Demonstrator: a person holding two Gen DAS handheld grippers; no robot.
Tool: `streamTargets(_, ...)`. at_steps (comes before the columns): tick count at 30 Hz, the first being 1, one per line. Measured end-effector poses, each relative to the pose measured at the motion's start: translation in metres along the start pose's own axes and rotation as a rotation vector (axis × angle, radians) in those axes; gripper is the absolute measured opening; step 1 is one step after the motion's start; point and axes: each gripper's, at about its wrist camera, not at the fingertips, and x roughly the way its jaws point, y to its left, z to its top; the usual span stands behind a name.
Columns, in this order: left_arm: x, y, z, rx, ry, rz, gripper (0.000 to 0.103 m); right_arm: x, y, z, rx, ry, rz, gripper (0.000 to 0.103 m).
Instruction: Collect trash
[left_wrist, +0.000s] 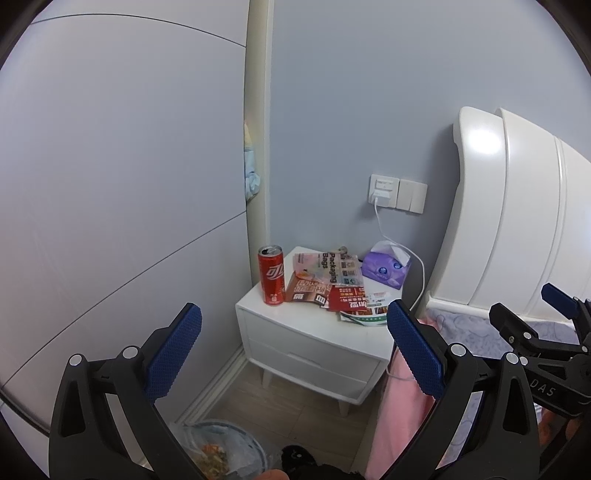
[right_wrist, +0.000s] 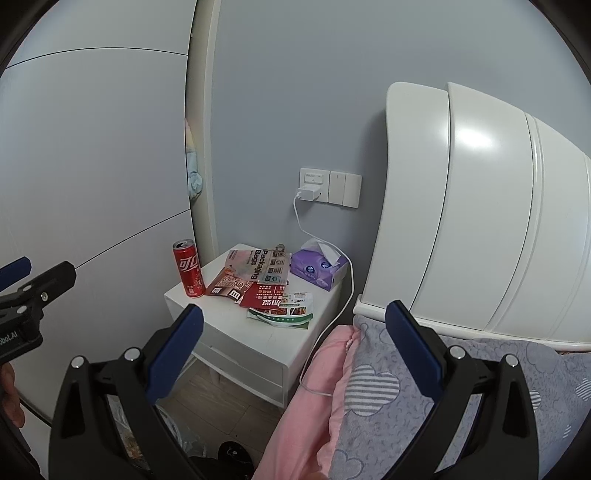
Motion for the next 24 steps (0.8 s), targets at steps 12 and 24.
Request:
streamTargets(12, 0.005, 0.0, 0.0, -0.005, 0.009, -0.001, 0.097, 0.005, -0.001, -0.002, 0.008, 0.007, -0.003, 0.096)
streamTargets(24, 0.012, 0.0, -0.001, 0.024, 0.013, 0.011, 0.097, 0.015, -0.002, -0.005, 0.009, 0.021, -0.001, 0.096)
